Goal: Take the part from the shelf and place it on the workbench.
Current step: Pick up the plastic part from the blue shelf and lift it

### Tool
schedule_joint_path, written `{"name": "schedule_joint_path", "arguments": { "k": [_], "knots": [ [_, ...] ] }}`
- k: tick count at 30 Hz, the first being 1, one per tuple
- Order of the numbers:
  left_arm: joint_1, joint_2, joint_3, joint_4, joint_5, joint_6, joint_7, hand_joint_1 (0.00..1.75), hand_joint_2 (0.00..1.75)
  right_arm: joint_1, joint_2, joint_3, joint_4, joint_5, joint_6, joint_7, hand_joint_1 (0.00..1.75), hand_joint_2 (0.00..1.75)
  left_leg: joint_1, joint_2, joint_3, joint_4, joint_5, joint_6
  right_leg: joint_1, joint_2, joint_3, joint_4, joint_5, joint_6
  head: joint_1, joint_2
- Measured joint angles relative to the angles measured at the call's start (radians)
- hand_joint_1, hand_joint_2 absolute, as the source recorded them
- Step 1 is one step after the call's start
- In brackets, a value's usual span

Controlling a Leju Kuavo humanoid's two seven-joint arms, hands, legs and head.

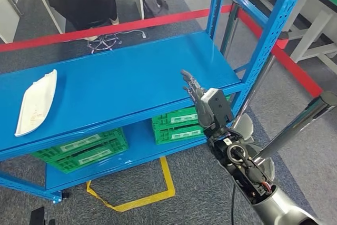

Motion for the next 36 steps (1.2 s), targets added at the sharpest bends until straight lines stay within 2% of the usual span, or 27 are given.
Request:
{"name": "schedule_joint_path", "arguments": {
  "k": [1,2,4,5,6,12,13,15,16,17,19,20,22,23,24,25,26,28,29,30,32,34,36],
  "knots": [
    [-0.001,0.0,0.0,0.0,0.0,0.0,0.0,0.0,0.0,-0.001,0.0,0.0,-0.001,0.0,0.0,0.0,0.0,0.0,0.0,0.001,-0.009,0.025,0.0,-0.005,-0.003,0.0,0.01,-0.006,-0.002,-0.005,-0.001,0.0],
    [-0.002,0.0,0.0,0.0,0.0,0.0,0.0,0.0,0.0,-0.003,0.001,-0.001,-0.001,0.0,0.0,0.0,0.0,0.0,0.001,0.001,-0.033,0.067,-0.006,-0.01,-0.006,0.001,0.024,-0.011,-0.003,-0.009,-0.002,0.0],
    [-0.004,-0.001,0.0,0.0,0.0,0.0,0.0,0.0,0.0,-0.005,0.002,-0.001,-0.002,0.0,0.001,-0.001,0.0,0.0,0.004,0.002,-0.105,0.177,-0.028,-0.019,-0.01,0.001,0.037,-0.019,-0.009,-0.014,-0.007,0.0],
    [-0.004,0.0,0.0,0.0,0.0,0.0,0.0,0.0,0.0,-0.006,0.002,0.0,-0.002,0.0,0.001,-0.001,0.0,0.0,0.006,0.002,-0.131,0.215,-0.038,-0.021,-0.011,0.001,0.04,-0.02,-0.012,-0.015,-0.007,0.0],
    [-0.004,0.0,0.0,0.0,0.0,0.0,0.0,0.0,0.0,-0.005,0.002,0.0,-0.002,0.0,0.002,-0.001,0.0,0.0,0.007,0.002,-0.143,0.231,-0.043,-0.022,-0.011,0.001,0.041,-0.02,-0.013,-0.015,-0.007,0.0],
    [-0.003,0.0,0.0,0.0,0.0,0.0,0.0,0.0,0.0,-0.005,0.003,0.0,-0.002,0.0,0.002,-0.001,0.0,0.0,0.007,0.002,-0.152,0.243,-0.048,-0.023,-0.011,0.001,0.042,-0.02,-0.015,-0.015,-0.008,0.0],
    [-0.003,0.001,0.0,0.0,0.0,0.0,0.0,0.0,0.0,-0.005,0.003,0.0,-0.002,0.0,0.002,-0.001,0.0,0.0,0.008,0.002,-0.164,0.257,-0.056,-0.023,-0.012,0.002,0.044,-0.02,-0.017,-0.015,-0.008,0.0],
    [-0.001,0.001,0.0,0.0,0.0,0.0,0.0,0.0,0.0,-0.002,0.003,0.0,-0.002,0.0,0.003,0.0,0.0,0.0,0.011,0.002,-0.213,0.298,-0.083,-0.028,-0.014,0.003,0.055,-0.02,-0.028,-0.012,-0.008,0.0],
    [0.0,0.002,0.0,0.0,0.0,0.0,0.0,0.0,0.0,-0.001,0.003,0.0,-0.002,0.0,0.003,0.0,0.0,0.0,0.014,0.002,-0.222,0.253,-0.052,-0.03,-0.018,0.004,0.075,-0.02,-0.045,-0.007,-0.009,0.0],
    [0.0,0.002,0.001,0.0,-0.001,0.001,0.0,0.0,0.0,0.0,0.003,0.0,-0.003,0.0,0.003,0.0,0.0,0.0,0.016,0.003,-0.214,0.18,-0.001,-0.023,-0.02,0.004,0.099,-0.015,-0.066,0.007,-0.01,0.0],
    [0.0,0.004,0.001,0.0,-0.002,0.001,0.0,0.0,0.0,0.0,0.003,0.0,-0.004,0.0,0.002,0.0,0.0,0.0,0.017,0.005,-0.158,0.017,0.106,0.0,-0.023,0.003,0.122,0.039,-0.102,0.033,-0.01,0.0],
    [0.0,0.004,0.002,0.0,-0.002,0.001,0.0,0.0,0.0,0.0,0.003,0.0,-0.004,0.0,0.002,0.0,0.0,0.0,0.016,0.005,-0.138,-0.005,0.113,0.014,-0.022,0.002,0.102,0.092,-0.118,0.043,-0.009,0.0],
    [-0.002,0.004,0.003,0.0,-0.002,0.001,0.0,0.0,0.0,0.001,0.004,0.001,-0.003,0.0,0.001,0.0,0.0,0.0,0.012,0.004,-0.116,-0.005,0.093,0.021,-0.021,0.001,0.027,0.201,-0.171,0.046,-0.004,0.0],
    [-0.002,0.004,0.004,0.0,-0.002,0.001,0.0,0.0,0.0,0.002,0.004,0.0,-0.001,0.0,0.001,0.0,0.0,0.0,0.009,0.003,-0.105,-0.005,0.082,0.023,-0.02,0.0,-0.009,0.233,-0.202,0.046,-0.002,0.0],
    [-0.001,0.004,0.004,0.0,-0.002,0.001,0.0,0.0,0.0,0.003,0.004,0.0,0.0,0.0,0.001,0.0,0.0,0.0,0.006,0.002,-0.092,-0.005,0.072,0.025,-0.019,0.0,-0.032,0.238,-0.22,0.045,0.0,0.0],
    [0.0,0.004,0.005,0.0,-0.002,0.001,0.0,0.0,0.0,0.003,0.004,0.0,0.001,0.0,0.0,0.0,0.0,0.0,0.004,0.001,-0.077,-0.005,0.06,0.025,-0.018,0.0,-0.043,0.215,-0.213,0.041,0.002,0.0],
    [0.0,0.004,0.005,0.0,-0.003,0.001,0.0,0.0,0.0,0.003,0.004,0.0,0.002,0.0,0.0,0.0,0.0,0.0,0.001,0.0,-0.06,-0.005,0.048,0.025,-0.016,0.0,-0.044,0.166,-0.173,0.034,0.003,0.0],
    [0.0,0.001,0.005,0.0,-0.005,0.002,0.0,0.0,0.0,0.004,0.004,0.0,0.003,0.0,0.0,0.0,0.0,0.0,-0.002,-0.002,-0.033,-0.006,0.027,0.022,-0.008,0.001,-0.037,0.06,-0.048,0.017,0.001,0.0],
    [-0.001,-0.001,0.005,0.0,-0.006,0.003,0.001,0.0,0.0,0.004,0.004,0.0,0.004,-0.001,-0.001,0.001,0.0,0.0,-0.002,-0.003,-0.027,-0.007,0.02,0.018,-0.003,0.002,-0.032,0.027,-0.003,0.011,-0.001,0.0],
    [-0.002,-0.002,0.005,0.0,-0.007,0.005,0.001,0.0,0.0,0.005,0.004,0.0,0.004,-0.001,-0.001,0.001,0.0,0.0,-0.001,-0.003,-0.024,-0.006,0.016,0.014,0.001,0.003,-0.03,0.012,0.019,0.006,-0.002,0.0],
    [-0.005,-0.001,0.005,0.0,-0.008,0.009,0.003,0.0,0.0,0.004,0.004,0.0,0.003,-0.002,-0.002,0.0,0.0,0.0,0.0,-0.004,-0.021,-0.006,0.013,0.003,0.002,0.004,-0.017,0.001,0.019,-0.002,-0.001,0.0],
    [-0.007,-0.001,0.005,0.001,-0.009,0.01,0.002,0.0,0.0,0.001,0.004,0.0,0.001,-0.003,-0.003,-0.001,0.0,0.0,0.001,-0.002,-0.036,0.028,0.005,-0.004,-0.003,0.004,0.0,-0.015,0.02,-0.01,-0.001,0.0],
    [-0.008,-0.002,0.005,0.001,-0.014,0.017,0.0,0.0,0.0,0.001,0.004,0.0,0.001,-0.005,-0.005,-0.001,0.0,0.0,0.004,0.0,-0.099,0.141,-0.031,-0.013,-0.006,0.003,0.014,-0.025,0.017,-0.014,-0.004,0.0]
  ]
}}
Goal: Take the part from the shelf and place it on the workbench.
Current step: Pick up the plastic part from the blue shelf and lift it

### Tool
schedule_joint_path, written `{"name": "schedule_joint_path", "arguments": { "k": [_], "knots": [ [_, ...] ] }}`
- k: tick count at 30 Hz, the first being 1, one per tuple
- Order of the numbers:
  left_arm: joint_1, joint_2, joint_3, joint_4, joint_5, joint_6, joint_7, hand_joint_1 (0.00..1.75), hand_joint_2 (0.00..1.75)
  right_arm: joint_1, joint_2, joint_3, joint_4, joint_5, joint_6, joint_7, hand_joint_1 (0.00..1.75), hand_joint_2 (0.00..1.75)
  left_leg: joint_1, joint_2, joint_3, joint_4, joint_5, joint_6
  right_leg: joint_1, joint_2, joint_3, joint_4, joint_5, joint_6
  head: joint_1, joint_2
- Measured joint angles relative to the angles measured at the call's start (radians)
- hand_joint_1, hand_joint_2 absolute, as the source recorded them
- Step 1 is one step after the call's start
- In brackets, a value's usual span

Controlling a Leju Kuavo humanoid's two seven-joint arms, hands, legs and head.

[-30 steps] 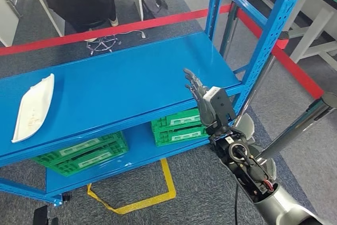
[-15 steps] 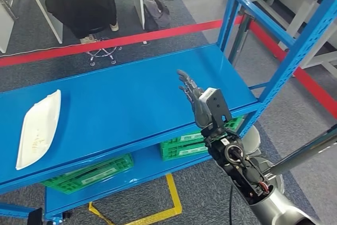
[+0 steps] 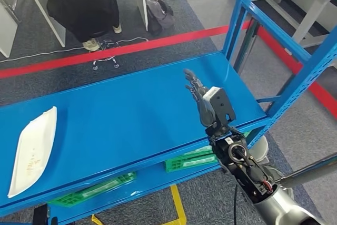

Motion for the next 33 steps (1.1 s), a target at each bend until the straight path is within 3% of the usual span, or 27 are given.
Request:
{"name": "schedule_joint_path", "arguments": {
  "k": [2,3,4,6,7,9,10,14,16,18,24,33],
  "knots": [
    [0.0,0.001,0.0,0.0,-0.007,0.011,-0.002,0.0,0.0,0.001,0.0,0.001,0.001,-0.001,-0.003,-0.001,0.0,0.0,0.005,0.001,-0.087,0.123,-0.042,-0.009,-0.001,0.0,0.007,-0.001,-0.008,-0.002,-0.002,0.0],
    [0.001,0.001,0.0,0.0,-0.009,0.015,-0.002,0.0,0.0,0.002,0.0,0.001,0.002,-0.002,-0.004,-0.001,0.0,0.0,0.007,0.001,-0.114,0.145,-0.04,-0.013,-0.001,0.0,0.011,0.0,-0.013,-0.002,-0.003,0.0],
    [0.001,0.001,0.0,0.0,-0.011,0.018,-0.003,0.0,0.0,0.003,0.0,0.001,0.003,-0.002,-0.007,-0.002,0.0,0.0,0.009,0.001,-0.122,0.129,-0.018,-0.015,-0.002,0.001,0.017,0.0,-0.018,-0.001,-0.003,0.0],
    [0.0,0.002,0.0,0.0,-0.014,0.023,-0.004,0.0,0.0,0.003,0.0,0.001,0.004,-0.002,-0.009,-0.004,0.0,0.0,0.012,0.002,-0.085,-0.002,0.076,-0.018,-0.004,0.002,0.031,0.0,-0.03,0.004,-0.003,0.0],
    [0.0,0.002,0.0,0.0,-0.016,0.025,-0.005,0.0,0.0,0.002,0.0,0.001,0.004,-0.002,-0.01,-0.006,0.0,0.0,0.011,0.002,-0.06,-0.073,0.107,-0.017,-0.003,0.003,0.036,0.001,-0.036,0.008,-0.005,0.0],
    [-0.002,0.003,0.0,0.0,-0.017,0.029,-0.006,0.0,0.0,0.001,0.0,0.001,0.005,-0.001,-0.01,-0.008,0.0,0.0,0.008,0.002,-0.032,-0.148,0.129,-0.007,-0.002,0.004,0.038,0.003,-0.046,0.02,-0.008,0.0],
    [-0.002,0.003,0.0,0.0,-0.017,0.03,-0.007,0.0,0.0,0.001,0.0,0.001,0.005,0.0,-0.012,-0.009,0.0,0.0,0.006,0.002,-0.03,-0.151,0.124,-0.003,0.001,0.005,0.037,0.005,-0.051,0.021,-0.008,0.0],
    [0.0,0.002,0.0,0.0,-0.018,0.034,-0.009,0.0,0.0,0.0,0.0,0.0,0.006,0.019,-0.04,-0.01,0.0,0.0,0.006,0.0,-0.026,-0.151,0.133,0.001,0.003,0.003,0.042,0.004,-0.057,-0.002,-0.002,0.0],
    [0.0,0.002,0.0,0.0,-0.019,0.034,-0.01,0.0,0.0,-0.001,0.0,0.0,0.006,0.024,-0.046,-0.01,0.0,0.0,0.004,-0.001,-0.026,-0.151,0.13,0.005,0.002,0.003,0.046,-0.002,-0.057,-0.002,-0.001,0.0],
    [0.0,0.002,0.0,0.0,-0.019,0.035,-0.011,0.0,0.0,-0.002,0.0,-0.001,0.006,0.024,-0.049,-0.01,0.0,0.0,0.004,-0.002,-0.026,-0.151,0.128,0.007,0.002,0.003,0.048,-0.008,-0.057,0.002,0.0,0.0],
    [0.0,0.002,0.0,0.0,-0.02,0.036,-0.014,0.0,0.0,-0.005,0.0,-0.002,0.006,-0.012,-0.014,-0.02,0.0,0.0,0.003,-0.001,-0.025,-0.151,0.126,0.011,0.0,0.003,0.05,-0.014,-0.056,0.026,0.0,0.0],
    [0.0,0.002,0.0,0.0,-0.02,0.036,-0.014,0.0,0.0,-0.007,0.0,-0.004,0.007,-0.018,-0.007,-0.023,0.0,0.0,0.004,-0.001,-0.018,-0.156,0.128,0.012,0.002,0.003,0.054,-0.014,-0.056,0.029,0.0,0.0]
  ]
}}
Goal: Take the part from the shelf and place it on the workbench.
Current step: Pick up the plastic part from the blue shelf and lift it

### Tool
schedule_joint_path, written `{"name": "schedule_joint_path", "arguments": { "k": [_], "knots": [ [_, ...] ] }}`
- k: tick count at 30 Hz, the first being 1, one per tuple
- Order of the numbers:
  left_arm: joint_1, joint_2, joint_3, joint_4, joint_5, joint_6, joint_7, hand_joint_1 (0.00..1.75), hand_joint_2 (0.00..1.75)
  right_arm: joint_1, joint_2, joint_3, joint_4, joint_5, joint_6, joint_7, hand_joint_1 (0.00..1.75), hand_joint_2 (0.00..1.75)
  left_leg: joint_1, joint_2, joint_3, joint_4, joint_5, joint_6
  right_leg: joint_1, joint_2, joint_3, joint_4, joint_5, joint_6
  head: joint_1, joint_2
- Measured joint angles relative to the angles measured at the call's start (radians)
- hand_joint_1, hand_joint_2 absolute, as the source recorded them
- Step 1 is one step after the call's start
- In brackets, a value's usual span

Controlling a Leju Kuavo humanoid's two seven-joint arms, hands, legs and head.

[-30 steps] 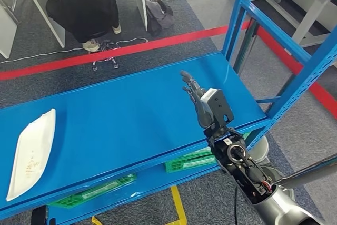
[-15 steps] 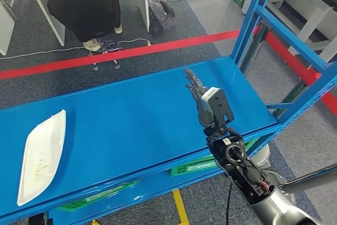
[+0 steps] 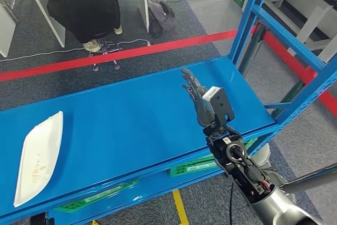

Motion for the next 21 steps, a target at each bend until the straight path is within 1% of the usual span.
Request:
{"name": "schedule_joint_path", "arguments": {
  "k": [2,5,7,9,10,11,13,14,15,16,17,18,19,20,21],
  "knots": [
    [0.0,0.0,0.0,0.0,0.001,0.0,0.0,0.0,0.0,0.0,0.0,0.0,0.0,-0.001,0.002,-0.003,0.0,0.0,-0.002,0.0,0.001,0.0,-0.001,0.001,-0.001,0.0,0.001,-0.001,0.0,0.0,0.0,0.0],
    [0.0,0.002,0.0,0.0,0.004,0.0,-0.002,0.0,0.0,-0.003,0.0,0.0,0.002,-0.005,0.007,-0.006,0.0,0.0,-0.006,0.0,0.002,0.003,-0.005,0.006,-0.006,0.001,0.003,-0.003,-0.001,0.005,-0.002,0.0],
    [0.0,0.002,0.0,0.0,0.007,0.0,-0.003,0.0,0.0,-0.007,0.0,0.0,0.003,-0.007,0.011,-0.008,0.0,0.0,-0.007,-0.001,0.003,0.001,-0.006,0.01,-0.006,0.0,0.005,-0.005,-0.003,0.009,-0.003,0.0],
    [0.0,0.003,0.0,0.0,0.01,0.0,-0.004,0.0,0.0,-0.01,0.0,-0.001,0.004,-0.008,0.014,-0.009,0.0,0.0,0.0,0.0,0.015,-0.015,-0.003,0.015,-0.006,-0.002,0.001,0.004,-0.012,0.013,-0.001,0.0],
    [0.0,0.003,0.0,0.0,0.011,0.0,-0.004,0.0,0.0,-0.013,-0.001,-0.002,0.005,-0.008,0.015,-0.009,0.0,0.0,0.004,0.001,0.024,-0.024,-0.001,0.017,-0.006,-0.003,-0.011,0.033,-0.029,0.016,0.001,0.0],
    [0.0,0.003,0.0,0.0,0.011,0.0,-0.004,0.0,0.0,-0.014,-0.001,-0.002,0.006,-0.009,0.016,-0.009,0.0,0.0,0.007,0.002,0.031,-0.03,0.0,0.02,-0.006,-0.005,-0.036,0.085,-0.055,0.019,0.004,0.0],
    [0.0,0.003,0.0,0.0,0.013,0.0,-0.004,0.0,0.0,-0.015,-0.002,0.0,0.01,-0.01,0.018,-0.008,0.0,0.0,0.008,0.002,0.037,-0.033,-0.003,0.021,-0.01,-0.005,-0.111,0.232,-0.112,0.026,0.008,0.0],
    [0.0,0.003,0.0,0.0,0.014,0.0,-0.004,0.0,0.0,-0.013,-0.002,0.002,0.012,-0.01,0.019,-0.008,0.0,0.0,0.008,0.0,0.038,-0.032,-0.004,0.02,-0.013,-0.005,-0.144,0.287,-0.125,0.03,0.008,0.0],
    [0.001,0.002,0.0,0.0,0.014,0.0,-0.004,0.0,0.0,-0.012,-0.002,0.003,0.015,-0.01,0.019,-0.008,0.0,0.0,0.01,-0.003,0.039,-0.032,-0.007,0.017,-0.017,-0.005,-0.159,0.304,-0.117,0.033,0.008,0.0],
    [0.003,0.002,0.0,0.0,0.014,0.0,-0.004,0.0,0.0,-0.011,-0.002,0.003,0.017,-0.01,0.019,-0.008,0.0,0.0,0.014,-0.007,0.042,-0.03,-0.01,0.013,-0.021,-0.005,-0.153,0.277,-0.087,0.037,0.009,0.0],
    [0.004,0.002,0.0,0.0,0.014,0.0,-0.004,0.0,0.0,-0.011,-0.002,0.003,0.019,-0.01,0.019,-0.008,0.0,0.0,0.018,-0.011,0.045,-0.026,-0.014,0.007,-0.026,-0.004,-0.128,0.214,-0.044,0.041,0.009,0.0],
    [0.003,0.002,0.0,0.0,0.014,0.0,-0.004,0.0,0.0,-0.012,-0.002,0.003,0.02,-0.01,0.019,-0.008,0.0,0.0,0.021,-0.016,0.046,-0.021,-0.019,-0.001,-0.031,0.001,-0.098,0.144,-0.01,0.048,0.01,0.0],
    [0.002,0.003,0.0,0.0,0.014,0.0,-0.005,0.0,0.0,-0.012,-0.002,0.003,0.021,-0.011,0.019,-0.008,0.0,0.0,0.022,-0.021,0.045,-0.013,-0.023,-0.01,-0.033,0.008,-0.071,0.085,0.013,0.049,0.013,0.0],
    [0.001,0.004,0.0,0.0,0.014,0.0,-0.005,0.0,0.0,-0.012,-0.002,0.004,0.022,-0.011,0.019,-0.008,0.0,0.0,0.022,-0.025,0.041,-0.007,-0.025,-0.018,-0.034,0.014,-0.055,0.052,0.021,0.047,0.013,0.0],
    [0.001,0.005,0.0,0.0,0.014,0.0,-0.006,0.0,0.0,-0.012,-0.002,0.004,0.024,-0.011,0.019,-0.008,0.0,0.0,0.021,-0.029,0.037,-0.005,-0.024,-0.026,-0.032,0.018,-0.05,0.043,0.017,0.041,0.012,0.0]
  ]
}}
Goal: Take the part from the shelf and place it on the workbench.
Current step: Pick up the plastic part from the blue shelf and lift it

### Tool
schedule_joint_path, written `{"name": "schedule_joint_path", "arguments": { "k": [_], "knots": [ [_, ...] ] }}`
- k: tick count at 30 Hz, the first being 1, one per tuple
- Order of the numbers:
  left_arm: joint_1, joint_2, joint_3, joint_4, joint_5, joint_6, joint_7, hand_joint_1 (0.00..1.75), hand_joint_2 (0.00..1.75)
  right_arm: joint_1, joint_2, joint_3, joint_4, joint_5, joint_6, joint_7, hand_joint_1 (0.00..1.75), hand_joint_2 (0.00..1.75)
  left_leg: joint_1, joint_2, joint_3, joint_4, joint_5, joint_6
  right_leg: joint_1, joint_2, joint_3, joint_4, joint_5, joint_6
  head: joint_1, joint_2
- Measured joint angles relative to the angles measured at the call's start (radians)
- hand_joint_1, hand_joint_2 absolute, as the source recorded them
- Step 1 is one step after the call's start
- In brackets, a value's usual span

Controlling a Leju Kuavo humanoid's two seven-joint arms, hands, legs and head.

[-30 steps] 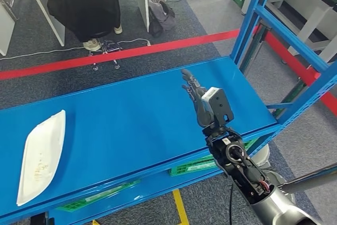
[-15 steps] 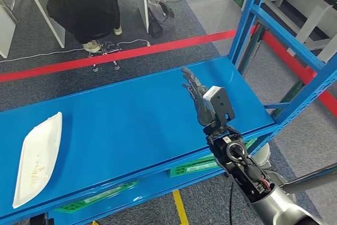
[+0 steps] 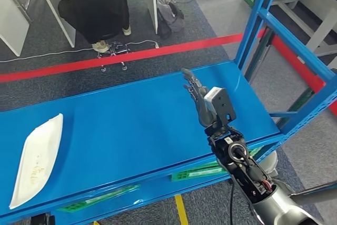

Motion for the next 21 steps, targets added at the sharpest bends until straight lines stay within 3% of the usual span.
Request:
{"name": "schedule_joint_path", "arguments": {
  "k": [2,4,7,8,9,10,12,14,16,19,21],
  "knots": [
    [0.001,0.0,0.0,0.0,0.0,0.001,-0.001,0.0,0.0,0.0,0.0,0.001,0.004,0.0,0.001,0.0,0.0,0.0,0.001,-0.004,-0.005,0.0,0.003,-0.012,0.003,-0.003,-0.002,0.002,0.002,-0.018,-0.005,0.0],
    [0.002,-0.001,0.0,0.0,0.002,0.001,-0.002,0.0,0.0,-0.003,0.0,0.0,0.005,-0.001,0.004,-0.001,0.0,0.0,0.003,0.008,-0.019,0.03,-0.016,-0.019,0.004,-0.01,0.0,0.0,0.004,-0.031,-0.011,0.0],
    [0.0,-0.001,0.0,0.0,0.004,0.001,-0.003,0.0,0.0,-0.005,0.0,0.0,0.009,-0.001,0.008,-0.002,0.0,0.0,0.001,0.028,-0.118,0.228,-0.101,-0.02,0.012,-0.023,0.002,-0.001,0.002,-0.046,-0.021,0.0],
    [0.0,-0.002,0.0,0.0,0.005,0.001,-0.003,0.0,0.0,-0.004,0.0,0.001,0.011,-0.001,0.009,-0.002,0.0,0.0,-0.001,0.03,-0.153,0.291,-0.12,-0.018,0.017,-0.028,0.002,-0.001,0.001,-0.05,-0.022,0.0],
    [0.002,-0.002,0.0,0.0,0.005,0.001,-0.004,0.0,0.0,-0.003,0.0,0.002,0.013,-0.001,0.009,-0.002,0.0,0.0,-0.003,0.03,-0.171,0.317,-0.119,-0.014,0.021,-0.032,0.003,-0.001,0.0,-0.053,-0.022,0.0],
    [0.003,-0.002,0.0,0.0,0.006,0.001,-0.004,0.0,0.0,-0.004,0.0,0.002,0.014,-0.001,0.009,-0.002,0.0,0.0,-0.007,0.031,-0.167,0.301,-0.099,-0.006,0.026,-0.036,0.005,-0.001,-0.002,-0.055,-0.022,0.0],
    [0.003,-0.002,0.0,0.0,0.007,0.001,-0.004,0.0,0.0,-0.005,0.0,0.002,0.015,-0.001,0.009,-0.002,0.0,0.0,-0.021,0.038,-0.105,0.169,-0.029,0.018,0.034,-0.044,0.01,-0.001,-0.005,-0.06,-0.023,0.0],
    [-0.001,0.001,0.0,0.0,0.007,0.002,-0.005,0.0,0.0,-0.007,0.0,0.002,0.016,-0.002,0.009,-0.002,0.0,0.0,-0.037,0.055,-0.046,0.048,0.01,0.04,0.041,-0.052,0.013,-0.002,-0.009,-0.06,-0.022,0.0],
    [-0.003,0.003,0.0,0.0,0.008,0.003,-0.006,0.0,0.0,-0.008,0.0,0.003,0.017,-0.002,0.009,-0.002,0.0,0.0,-0.045,0.061,-0.032,0.016,0.01,0.047,0.042,-0.059,0.013,-0.004,-0.012,-0.054,-0.022,0.0],
    [-0.002,0.004,0.0,0.0,0.008,0.006,-0.007,0.0,0.0,-0.011,0.0,0.004,0.018,-0.003,0.009,-0.002,0.0,0.0,-0.037,0.049,-0.02,-0.005,0.016,0.05,0.041,-0.057,0.009,0.013,-0.031,-0.04,-0.021,0.0],
    [-0.002,0.003,0.0,0.0,0.008,0.006,-0.008,0.0,0.0,-0.013,-0.001,0.004,0.019,-0.003,0.009,-0.003,0.0,0.0,-0.03,0.042,-0.011,-0.014,0.018,0.053,0.038,-0.04,-0.036,0.112,-0.086,-0.031,-0.017,0.0]
  ]
}}
